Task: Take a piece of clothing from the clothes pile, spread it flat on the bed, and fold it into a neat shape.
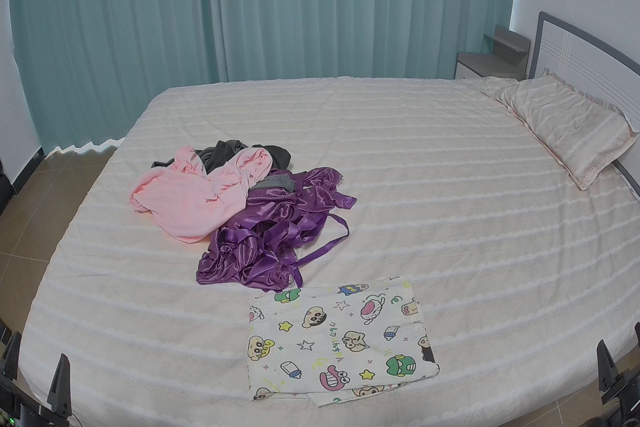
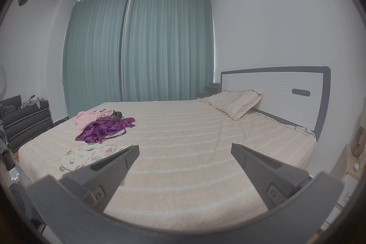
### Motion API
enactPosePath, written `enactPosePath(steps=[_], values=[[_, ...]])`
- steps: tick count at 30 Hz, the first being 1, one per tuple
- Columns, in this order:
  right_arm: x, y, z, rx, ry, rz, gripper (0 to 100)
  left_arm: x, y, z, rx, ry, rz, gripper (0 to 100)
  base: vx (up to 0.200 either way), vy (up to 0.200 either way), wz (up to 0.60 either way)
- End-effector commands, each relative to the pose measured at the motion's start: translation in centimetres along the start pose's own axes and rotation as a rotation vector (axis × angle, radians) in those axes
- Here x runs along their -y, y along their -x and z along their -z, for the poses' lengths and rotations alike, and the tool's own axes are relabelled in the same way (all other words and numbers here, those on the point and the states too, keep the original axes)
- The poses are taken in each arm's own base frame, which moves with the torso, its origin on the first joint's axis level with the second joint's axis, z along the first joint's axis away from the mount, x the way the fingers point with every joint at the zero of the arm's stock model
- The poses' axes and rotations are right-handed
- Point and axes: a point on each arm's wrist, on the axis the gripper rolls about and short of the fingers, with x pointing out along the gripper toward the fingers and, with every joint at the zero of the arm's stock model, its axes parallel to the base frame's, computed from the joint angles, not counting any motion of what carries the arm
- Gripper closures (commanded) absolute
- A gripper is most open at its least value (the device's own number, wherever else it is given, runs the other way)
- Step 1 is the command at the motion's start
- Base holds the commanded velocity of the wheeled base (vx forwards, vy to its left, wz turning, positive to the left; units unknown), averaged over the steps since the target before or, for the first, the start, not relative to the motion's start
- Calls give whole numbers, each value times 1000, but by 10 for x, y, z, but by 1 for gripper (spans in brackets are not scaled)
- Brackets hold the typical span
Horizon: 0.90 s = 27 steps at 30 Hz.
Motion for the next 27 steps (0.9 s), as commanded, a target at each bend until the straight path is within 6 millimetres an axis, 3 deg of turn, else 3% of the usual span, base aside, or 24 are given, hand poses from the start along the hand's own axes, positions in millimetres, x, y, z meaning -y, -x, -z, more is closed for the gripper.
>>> enactPosePath(steps=[1, 7, 27], values=[[0, -2, 4, -21, -3, -2, 0, 1, 0, 5, -14, -17, 29, 0, 0, 0, 0], [0, -2, 4, -18, 0, -2, 0, 1, -5, 4, -77, -22, 42, 0, 0, 0, 0], [0, -2, 4, -17, -6, -4, 0, 1, 0, 5, -13, 24, 40, 0, 0, 0, 0]])
